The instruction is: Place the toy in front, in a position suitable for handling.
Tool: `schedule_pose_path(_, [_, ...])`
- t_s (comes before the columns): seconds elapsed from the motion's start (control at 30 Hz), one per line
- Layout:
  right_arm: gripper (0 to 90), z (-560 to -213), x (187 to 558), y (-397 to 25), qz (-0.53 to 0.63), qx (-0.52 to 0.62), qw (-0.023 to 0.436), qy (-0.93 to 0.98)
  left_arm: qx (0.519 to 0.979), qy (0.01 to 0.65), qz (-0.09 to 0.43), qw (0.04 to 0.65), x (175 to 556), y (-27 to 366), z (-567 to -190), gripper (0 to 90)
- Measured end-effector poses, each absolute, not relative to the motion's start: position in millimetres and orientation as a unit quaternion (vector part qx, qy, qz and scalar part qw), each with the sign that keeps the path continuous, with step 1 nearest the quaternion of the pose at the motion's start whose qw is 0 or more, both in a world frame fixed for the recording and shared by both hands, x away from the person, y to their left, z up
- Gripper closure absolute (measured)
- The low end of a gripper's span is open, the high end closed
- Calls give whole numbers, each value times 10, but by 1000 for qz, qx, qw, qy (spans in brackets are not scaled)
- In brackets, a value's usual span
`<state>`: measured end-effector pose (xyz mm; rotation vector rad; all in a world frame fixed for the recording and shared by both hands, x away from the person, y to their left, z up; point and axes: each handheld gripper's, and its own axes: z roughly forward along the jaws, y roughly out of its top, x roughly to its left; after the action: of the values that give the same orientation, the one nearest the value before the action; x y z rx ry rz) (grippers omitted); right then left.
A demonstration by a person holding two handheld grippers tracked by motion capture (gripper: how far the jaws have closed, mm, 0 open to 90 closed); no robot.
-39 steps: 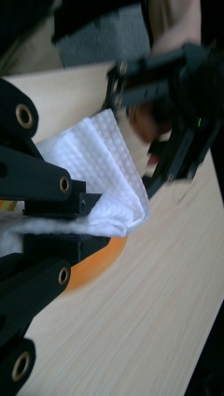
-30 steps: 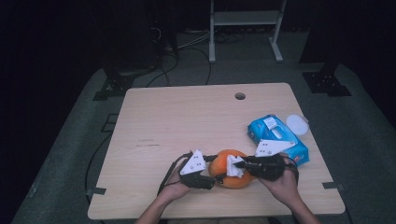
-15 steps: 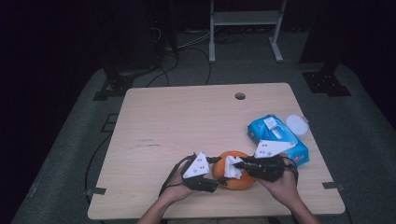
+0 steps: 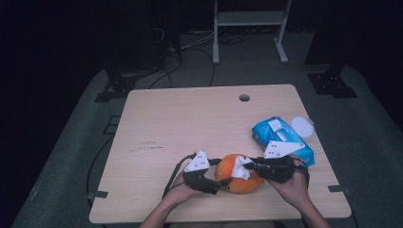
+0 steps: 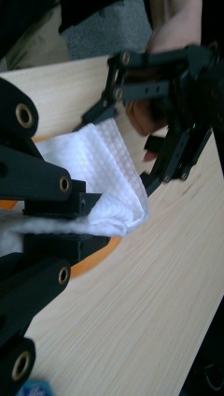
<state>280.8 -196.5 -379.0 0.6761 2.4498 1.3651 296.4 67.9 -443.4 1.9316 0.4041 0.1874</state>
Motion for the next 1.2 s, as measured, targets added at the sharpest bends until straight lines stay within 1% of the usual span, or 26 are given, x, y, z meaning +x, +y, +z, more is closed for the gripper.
schedule_pose_path(0.03, [825, -3784, 2792, -1922, 469, 226, 129, 844, 815, 164, 89, 549, 2942, 659, -4415, 300])
schedule_pose_path(0.07, [825, -3780, 2770, -1868, 468, 222, 125, 846, 818, 153, 103, 545, 2909, 629, -4388, 313])
schedule_pose_path(0.1, [824, -3780, 2751, -1809, 470, 214, 123, 847, 818, 153, 103, 545, 2909, 629, -4388, 319])
schedule_pose_path(0.13, [825, -3781, 2727, -1748, 472, 205, 117, 849, 825, 122, 132, 535, 2819, 561, -4340, 325])
schedule_pose_path(0.17, [825, -3783, 2707, -1694, 475, 198, 109, 850, 825, 122, 132, 535, 2819, 561, -4340, 329])
schedule_pose_path(0.2, [824, -3788, 2691, -1651, 475, 191, 105, 853, 832, 95, 149, 526, 2756, 520, -4321, 334])
schedule_pose_path(0.3, [825, -3789, 2675, -1617, 468, 185, 110, 857, 833, 87, 153, 524, 2743, 525, -4333, 347])
schedule_pose_path(0.43, [826, -3782, 2784, -1843, 469, 218, 121, 847, 834, 94, 143, 525, 2782, 589, -4374, 344])
schedule_pose_path(0.47, [826, -3793, 2809, -1910, 468, 226, 122, 845, 835, 100, 132, 524, 2803, 625, -4389, 327])
schedule_pose_path(0.5, [825, -3807, 2828, -1972, 467, 235, 125, 844, 832, 109, 123, 529, 2819, 632, -4396, 290])
schedule_pose_path(0.53, [826, -3820, 2834, -2024, 467, 243, 122, 842, 830, 124, 109, 533, 2845, 635, -4401, 234])
schedule_pose_path(0.57, [826, -3830, 2834, -2059, 467, 247, 122, 840, 830, 124, 109, 533, 2845, 635, -4401, 164])
schedule_pose_path(0.6, [826, -3833, 2827, -2075, 468, 249, 122, 839, 823, 158, 82, 539, 2909, 629, -4443, 114])
schedule_pose_path(0.63, [826, -3830, 2819, -2074, 471, 249, 118, 838, 822, 167, 69, 540, 2936, 624, -4466, 90])
schedule_pose_path(0.7, [825, -3823, 2791, -2002, 468, 237, 124, 842, 824, 160, 60, 540, 2931, 601, -4480, 106])
schedule_pose_path(0.8, [824, -3814, 2737, -1847, 471, 217, 118, 847, 827, 146, 75, 537, 2856, 557, -4432, 139])
schedule_pose_path(0.87, [824, -3818, 2707, -1763, 487, 201, 95, 844, 830, 127, 94, 534, 2821, 547, -4412, 207])
schedule_pose_path(0.9, [824, -3820, 2687, -1723, 483, 196, 95, 848, 835, 121, 102, 527, 2814, 546, -4416, 232])
schedule_pose_path(0.97, [825, -3817, 2675, -1694, 470, 189, 107, 855, 834, 119, 101, 530, 2828, 573, -4434, 271])
schedule_pose_path(1.13, [826, -3813, 2781, -1936, 465, 225, 121, 848, 833, 134, 100, 527, 2913, 707, -4468, 307])
schedule_pose_path(1.17, [825, -3830, 2809, -2007, 466, 237, 120, 844, 832, 143, 98, 528, 2939, 738, -4471, 308])
schedule_pose_path(1.2, [825, -3849, 2831, -2066, 468, 248, 116, 841, 829, 153, 93, 530, 2965, 762, -4468, 290])
